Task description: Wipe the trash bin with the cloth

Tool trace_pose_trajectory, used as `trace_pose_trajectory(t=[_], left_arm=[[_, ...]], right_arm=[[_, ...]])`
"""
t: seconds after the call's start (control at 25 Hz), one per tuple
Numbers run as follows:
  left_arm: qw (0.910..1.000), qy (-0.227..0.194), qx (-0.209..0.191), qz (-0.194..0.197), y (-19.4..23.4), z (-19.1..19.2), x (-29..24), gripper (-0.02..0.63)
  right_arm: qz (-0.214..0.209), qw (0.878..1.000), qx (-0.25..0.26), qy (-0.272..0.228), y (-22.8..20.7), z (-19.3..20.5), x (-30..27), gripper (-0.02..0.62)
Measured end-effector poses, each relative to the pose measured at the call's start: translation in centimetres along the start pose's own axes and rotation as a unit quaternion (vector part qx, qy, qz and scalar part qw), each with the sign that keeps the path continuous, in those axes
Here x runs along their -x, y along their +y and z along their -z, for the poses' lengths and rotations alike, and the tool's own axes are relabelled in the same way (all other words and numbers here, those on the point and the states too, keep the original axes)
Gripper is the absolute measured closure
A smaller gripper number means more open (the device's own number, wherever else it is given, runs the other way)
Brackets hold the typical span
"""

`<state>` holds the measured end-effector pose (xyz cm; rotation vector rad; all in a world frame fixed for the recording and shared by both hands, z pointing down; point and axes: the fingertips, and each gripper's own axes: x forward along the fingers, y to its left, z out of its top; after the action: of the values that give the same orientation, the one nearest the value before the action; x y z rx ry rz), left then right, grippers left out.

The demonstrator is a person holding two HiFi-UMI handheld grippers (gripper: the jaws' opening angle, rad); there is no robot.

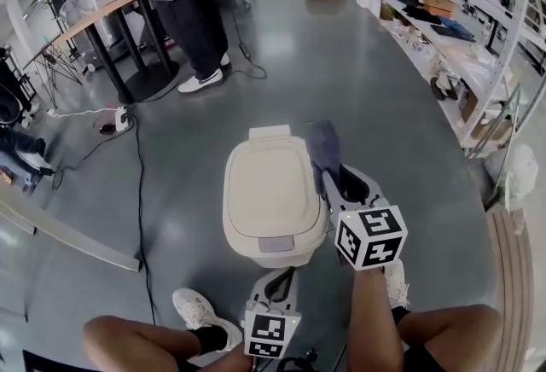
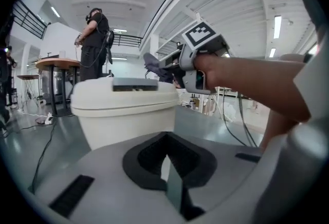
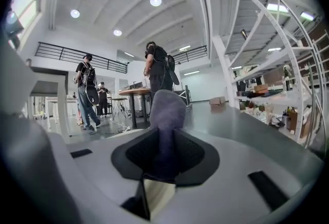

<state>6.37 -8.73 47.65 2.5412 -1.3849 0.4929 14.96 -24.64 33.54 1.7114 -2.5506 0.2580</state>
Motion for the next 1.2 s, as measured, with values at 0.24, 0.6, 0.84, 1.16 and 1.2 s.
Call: trace_pose_trajectory(t=[0.24,0.6,0.84,1.16,1.2], left_arm=[[0.9927,-0.030,0.073,-0.092,9.5,-1.0,6.4,0.607],[0.9878,-0.066,0.046,-0.133,22.2,-5.8,15.4,0.607],[0.9885,-0.092,0.039,-0.113,27.0,-8.9,17.2,0.609],[0.9890,-0.102,-0.029,-0.104,29.8,-7.3,16.7,0.607],[0.9886,-0.100,-0.032,-0.107,30.2,-7.0,16.7,0.608]], right_arm=[[-0.019,0.999,0.029,-0.029,8.4,-2.6,1.6,0.497],[-0.017,0.997,0.062,-0.037,21.7,-1.7,2.5,0.497],[0.029,0.997,0.072,-0.027,26.0,0.5,1.9,0.497],[0.056,0.995,0.085,0.018,28.4,5.7,1.5,0.497],[0.062,0.994,0.085,0.023,28.5,6.4,1.4,0.497]])
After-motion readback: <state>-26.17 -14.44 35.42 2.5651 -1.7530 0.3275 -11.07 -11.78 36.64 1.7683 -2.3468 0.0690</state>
